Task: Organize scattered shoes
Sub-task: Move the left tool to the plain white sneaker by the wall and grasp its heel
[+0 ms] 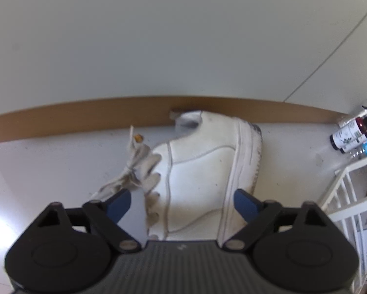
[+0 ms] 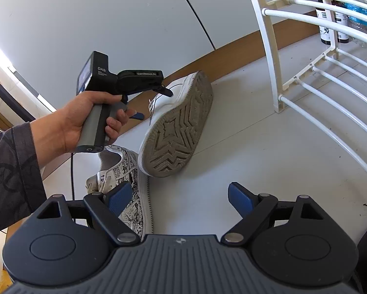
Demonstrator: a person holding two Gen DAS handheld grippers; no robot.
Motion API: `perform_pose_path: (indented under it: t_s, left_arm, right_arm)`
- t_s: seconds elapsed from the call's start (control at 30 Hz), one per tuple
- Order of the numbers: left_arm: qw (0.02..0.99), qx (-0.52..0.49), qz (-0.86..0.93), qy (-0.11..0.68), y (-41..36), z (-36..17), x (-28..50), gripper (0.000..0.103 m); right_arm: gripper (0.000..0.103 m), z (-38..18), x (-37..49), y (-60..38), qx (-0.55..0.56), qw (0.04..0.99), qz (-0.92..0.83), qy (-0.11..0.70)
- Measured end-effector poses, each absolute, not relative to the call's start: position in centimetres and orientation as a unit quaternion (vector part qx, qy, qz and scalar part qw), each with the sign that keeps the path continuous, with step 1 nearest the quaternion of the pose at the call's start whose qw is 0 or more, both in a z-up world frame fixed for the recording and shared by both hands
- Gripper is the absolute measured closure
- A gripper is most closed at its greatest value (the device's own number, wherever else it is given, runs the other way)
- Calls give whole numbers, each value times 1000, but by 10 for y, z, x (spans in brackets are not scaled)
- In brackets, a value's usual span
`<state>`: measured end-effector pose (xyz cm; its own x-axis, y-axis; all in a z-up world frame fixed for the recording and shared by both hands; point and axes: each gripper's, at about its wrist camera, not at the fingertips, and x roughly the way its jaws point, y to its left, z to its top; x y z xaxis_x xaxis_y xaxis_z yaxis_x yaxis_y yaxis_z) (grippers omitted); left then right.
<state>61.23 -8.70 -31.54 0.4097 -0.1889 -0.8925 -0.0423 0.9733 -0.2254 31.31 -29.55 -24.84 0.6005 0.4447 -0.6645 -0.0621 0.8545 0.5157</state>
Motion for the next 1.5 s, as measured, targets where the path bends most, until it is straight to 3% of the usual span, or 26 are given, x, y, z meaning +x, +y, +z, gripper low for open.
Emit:
perform_pose_path:
  t_s: [0.17,0.3,0.43,0.73,1.0,1.03,1.07,1.1,1.5]
  left_arm:
    - [839,-96,-51,532,-93,-316,611,9]
    - [842,-30,-83,533,-110,-308,611,1]
    - [833,8,-94,545,-122,-310,616,0]
    - [824,-53,-82,558,-108,-326,628,1]
    - [837,-49,-93,537,-109,-321,623,13]
    - [841,-46,-93,531,-110,-318,622,21]
    - [845,-50,-91,525,-108,-314,622,37]
    - [848,-66,-89,518,-103,-306,625,43]
    - [849,-19,-127,513,-116,-288,617,57]
  right_arm:
    - [14,-252,315,-298,227,864,140,428]
    - [14,-253,317,-295,223,863,142,431]
    - [14,-255,321,-292,223,862,144,433]
    - [14,-257,321,-293,219,861,143,435]
    - [14,-256,317,-292,218,862,142,435]
    - [14,-255,316,-291,218,862,142,434]
    - [14,-255,316,-291,217,863,143,434]
    - [14,-254,315,-290,217,863,143,434]
    - [14,-248,304,-286,216,865,146,429]
